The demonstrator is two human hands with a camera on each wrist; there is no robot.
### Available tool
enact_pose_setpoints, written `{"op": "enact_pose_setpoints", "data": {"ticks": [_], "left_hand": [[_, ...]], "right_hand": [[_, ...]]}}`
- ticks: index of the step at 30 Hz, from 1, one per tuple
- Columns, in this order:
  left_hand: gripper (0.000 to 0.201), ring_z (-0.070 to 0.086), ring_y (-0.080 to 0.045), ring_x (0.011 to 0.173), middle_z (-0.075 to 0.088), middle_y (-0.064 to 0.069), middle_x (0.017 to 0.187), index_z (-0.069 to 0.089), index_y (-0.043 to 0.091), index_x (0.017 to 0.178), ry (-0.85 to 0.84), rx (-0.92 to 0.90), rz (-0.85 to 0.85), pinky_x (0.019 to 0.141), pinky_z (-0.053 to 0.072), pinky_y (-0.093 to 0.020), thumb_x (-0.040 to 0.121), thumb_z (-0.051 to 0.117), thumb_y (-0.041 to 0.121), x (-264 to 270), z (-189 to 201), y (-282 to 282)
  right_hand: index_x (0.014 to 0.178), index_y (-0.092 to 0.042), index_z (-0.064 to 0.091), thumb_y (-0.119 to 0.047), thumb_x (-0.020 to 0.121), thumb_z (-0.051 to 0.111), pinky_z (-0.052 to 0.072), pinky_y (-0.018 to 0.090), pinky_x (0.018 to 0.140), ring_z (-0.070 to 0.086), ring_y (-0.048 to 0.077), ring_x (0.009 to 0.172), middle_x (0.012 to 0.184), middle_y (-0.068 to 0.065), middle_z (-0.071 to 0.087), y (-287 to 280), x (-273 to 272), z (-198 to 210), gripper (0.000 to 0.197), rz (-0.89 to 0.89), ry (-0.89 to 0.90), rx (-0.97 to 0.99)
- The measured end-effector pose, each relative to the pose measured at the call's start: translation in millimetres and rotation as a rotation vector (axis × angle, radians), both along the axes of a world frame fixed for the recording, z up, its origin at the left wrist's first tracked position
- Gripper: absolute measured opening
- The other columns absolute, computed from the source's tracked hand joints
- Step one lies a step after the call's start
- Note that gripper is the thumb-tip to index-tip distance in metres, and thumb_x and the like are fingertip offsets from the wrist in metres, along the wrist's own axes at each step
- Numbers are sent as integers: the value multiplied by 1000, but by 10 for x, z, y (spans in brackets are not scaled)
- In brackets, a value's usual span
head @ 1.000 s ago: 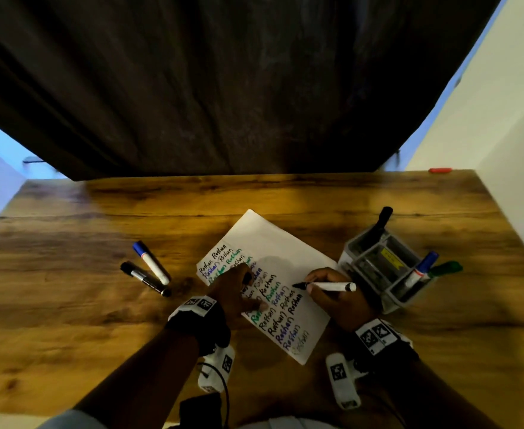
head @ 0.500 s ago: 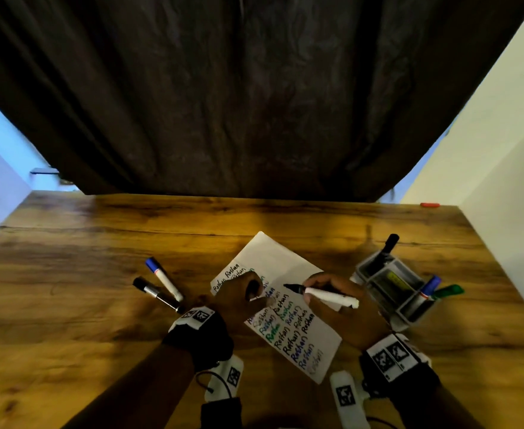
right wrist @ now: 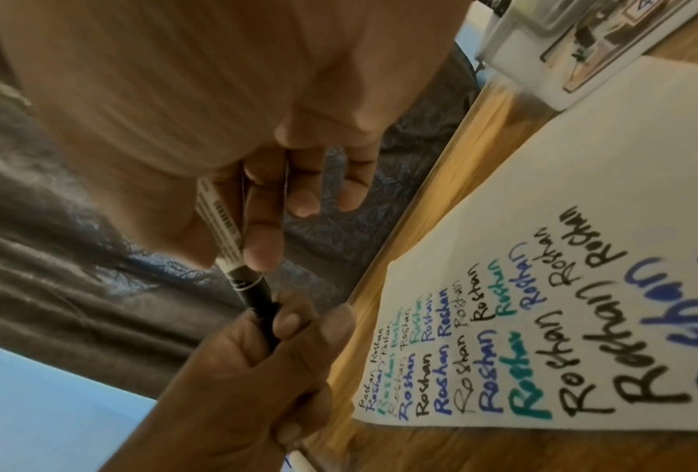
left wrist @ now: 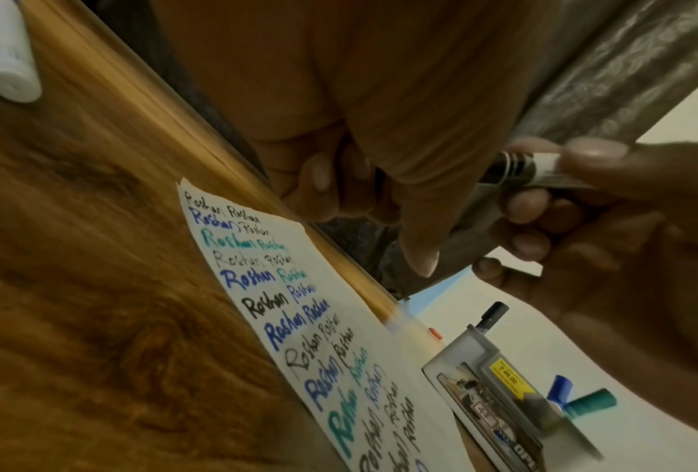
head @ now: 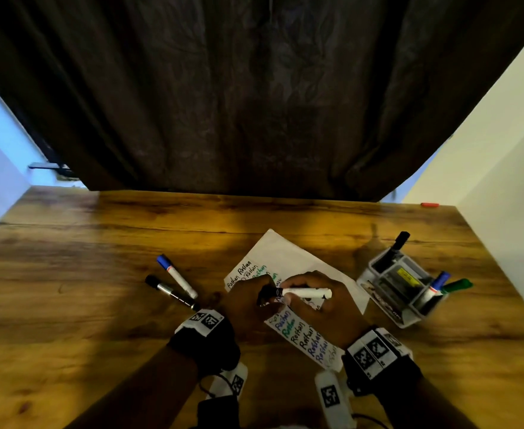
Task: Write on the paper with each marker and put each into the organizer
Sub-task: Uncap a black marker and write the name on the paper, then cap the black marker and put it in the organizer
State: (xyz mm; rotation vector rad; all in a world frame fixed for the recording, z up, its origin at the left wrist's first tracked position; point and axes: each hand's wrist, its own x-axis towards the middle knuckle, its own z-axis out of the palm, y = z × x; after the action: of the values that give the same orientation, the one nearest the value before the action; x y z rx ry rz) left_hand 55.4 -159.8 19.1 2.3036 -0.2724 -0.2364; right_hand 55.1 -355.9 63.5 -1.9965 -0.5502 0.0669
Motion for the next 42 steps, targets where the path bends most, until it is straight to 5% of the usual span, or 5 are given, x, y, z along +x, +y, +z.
{"op": "enact_pose_setpoints", "data": {"ticks": [10,19,30,38,42], "left_hand": [[22,62,-20,98,70,-4,104,64,15,104,-11,118,-38,82,50,-31,89,65,31,8,276,31],[15,64,-21,85,71,-6,92,65,13,94,-118,151,44,66,42,-24,90,61,27,80,376,-25],[15,67,-8,81,70,6,89,56,33,98,-11,-329,82,67,55,-30,90,64,43,84,282,-60],[15,70,-12,85,71,8,96,55,43,95,-10,-393,132,75,60,-41,87,67,42,209,300,-305],[12,67,-5,84,71,10,92,59,36,96,-77,-361,97,73,56,-26,88,67,38,255,349,-536]], "right_hand": [[92,-15,72,-14,84,75,53,15,70,69,6,82,87,-8,74,156,8,54,9,-8,-52,19],[90,-18,73,-18,84,75,57,23,71,71,9,82,87,-5,75,236,15,75,7,-111,58,154],[97,-21,73,-18,81,78,55,23,71,71,12,84,96,-3,75,-210,77,-14,17,-181,350,280],[109,-52,61,-71,81,51,57,31,80,65,-1,90,98,-22,70,-700,180,-140,35,-129,145,-257],[113,-46,61,-69,80,51,54,28,78,61,-2,87,99,-19,67,-762,188,-110,41,-144,44,-387]]}}
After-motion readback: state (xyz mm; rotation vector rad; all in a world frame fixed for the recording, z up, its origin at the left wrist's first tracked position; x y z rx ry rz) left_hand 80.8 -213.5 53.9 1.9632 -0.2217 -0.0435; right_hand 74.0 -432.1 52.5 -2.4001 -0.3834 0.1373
